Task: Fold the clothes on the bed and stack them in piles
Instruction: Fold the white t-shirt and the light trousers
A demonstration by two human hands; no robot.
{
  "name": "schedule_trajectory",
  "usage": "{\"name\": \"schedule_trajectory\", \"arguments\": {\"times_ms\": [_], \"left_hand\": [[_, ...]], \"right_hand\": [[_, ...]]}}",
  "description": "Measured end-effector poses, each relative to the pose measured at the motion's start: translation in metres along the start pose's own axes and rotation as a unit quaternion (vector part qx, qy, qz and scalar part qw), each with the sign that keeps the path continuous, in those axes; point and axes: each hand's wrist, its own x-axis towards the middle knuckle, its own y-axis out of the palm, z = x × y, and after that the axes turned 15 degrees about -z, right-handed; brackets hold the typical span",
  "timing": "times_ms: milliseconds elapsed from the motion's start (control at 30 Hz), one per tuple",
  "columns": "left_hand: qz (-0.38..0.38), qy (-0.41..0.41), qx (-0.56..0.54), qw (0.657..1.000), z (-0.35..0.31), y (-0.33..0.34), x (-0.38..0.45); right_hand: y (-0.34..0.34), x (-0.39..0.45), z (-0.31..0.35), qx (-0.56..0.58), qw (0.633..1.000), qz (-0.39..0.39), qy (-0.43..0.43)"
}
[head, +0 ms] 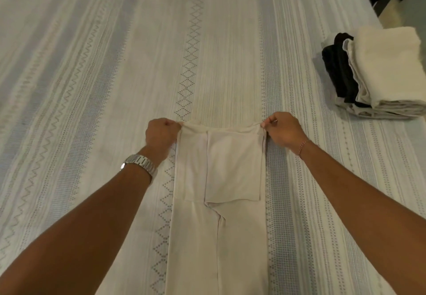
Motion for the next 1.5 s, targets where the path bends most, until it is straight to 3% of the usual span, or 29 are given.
{"name": "schedule_trajectory", "arguments": {"times_ms": [133,233,367,433,500,600,700,800,967,1167,1500], "left_hand": [[-0.017,0.001,0.003,1.0,0.004,-0.001,0.008],[-0.036,0.029,0.015,0.999,0.007,0.001,0.006],[-0.062,0.087,0.044,0.993,0.008,0.002,-0.01],[-0.084,0.178,0.089,0.976,0.015,0.0,-0.027],[-0.102,0.318,0.148,0.931,0.026,-0.002,-0.054],[-0.026,0.463,0.153,0.873,0.042,0.001,-0.103],[0.097,0.472,0.188,0.856,0.07,0.003,-0.139],[0.135,0.5,0.237,0.822,0.109,-0.006,-0.164],[0.147,0.481,0.273,0.82,0.159,-0.034,-0.21],[0.145,0.508,0.336,0.78,0.198,-0.061,-0.254],[0.146,0.503,0.355,0.774,0.27,-0.106,-0.338]], "right_hand": [[0.001,0.005,0.003,-0.01,1.0,-0.016,0.01],[0.014,-0.005,-0.002,-0.031,0.995,-0.091,-0.013],[0.03,-0.031,-0.011,0.04,0.98,-0.187,-0.052],[0.035,-0.053,-0.016,-0.009,0.964,-0.224,-0.143],[0.043,-0.084,-0.017,-0.085,0.93,-0.223,-0.28],[0.065,-0.134,-0.023,-0.159,0.888,-0.102,-0.418],[0.08,-0.177,-0.039,-0.224,0.875,-0.011,-0.43],[0.079,-0.214,-0.054,-0.244,0.89,-0.002,-0.385],[0.072,-0.273,-0.082,-0.274,0.882,0.02,-0.384],[0.064,-0.335,-0.109,-0.288,0.878,0.038,-0.381],[0.052,-0.449,-0.147,-0.283,0.886,0.032,-0.366]]}}
